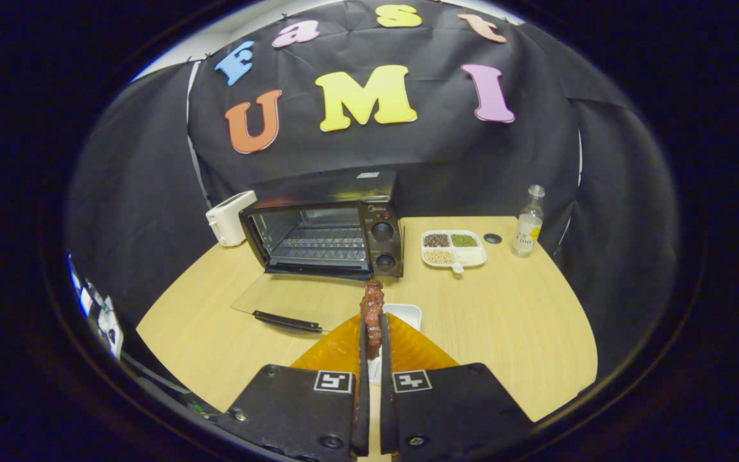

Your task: Open the toaster oven, put the food inside, and close the toaster oven door.

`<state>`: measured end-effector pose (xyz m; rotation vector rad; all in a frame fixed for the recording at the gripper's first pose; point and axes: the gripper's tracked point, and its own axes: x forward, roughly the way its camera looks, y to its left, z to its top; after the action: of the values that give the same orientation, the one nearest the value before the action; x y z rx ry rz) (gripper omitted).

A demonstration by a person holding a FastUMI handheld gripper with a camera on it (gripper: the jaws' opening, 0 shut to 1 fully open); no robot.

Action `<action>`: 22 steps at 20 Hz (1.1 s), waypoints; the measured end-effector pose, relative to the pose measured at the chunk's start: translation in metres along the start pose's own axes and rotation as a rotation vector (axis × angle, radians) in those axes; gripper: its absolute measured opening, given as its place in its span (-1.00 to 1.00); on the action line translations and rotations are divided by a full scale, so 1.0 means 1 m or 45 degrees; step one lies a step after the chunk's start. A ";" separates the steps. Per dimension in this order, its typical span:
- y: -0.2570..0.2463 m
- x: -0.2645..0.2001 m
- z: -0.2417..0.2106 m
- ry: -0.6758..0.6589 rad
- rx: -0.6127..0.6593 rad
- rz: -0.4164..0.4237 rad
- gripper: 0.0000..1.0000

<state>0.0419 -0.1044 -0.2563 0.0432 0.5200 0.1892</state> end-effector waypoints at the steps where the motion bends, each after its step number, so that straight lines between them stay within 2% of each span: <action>1: 0.010 0.003 0.003 -0.004 -0.028 -0.005 -0.81; 5: 0.055 0.026 0.018 -0.055 -0.102 -0.011 -0.81; 12: 0.112 0.100 0.041 -0.139 -0.043 -0.039 -0.81; 16: 0.123 0.140 0.054 -0.222 0.145 -0.050 -0.81; 22: 0.130 0.197 0.058 -0.303 0.635 0.055 -0.81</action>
<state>0.2169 0.0613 -0.2910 0.5568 0.3186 0.0907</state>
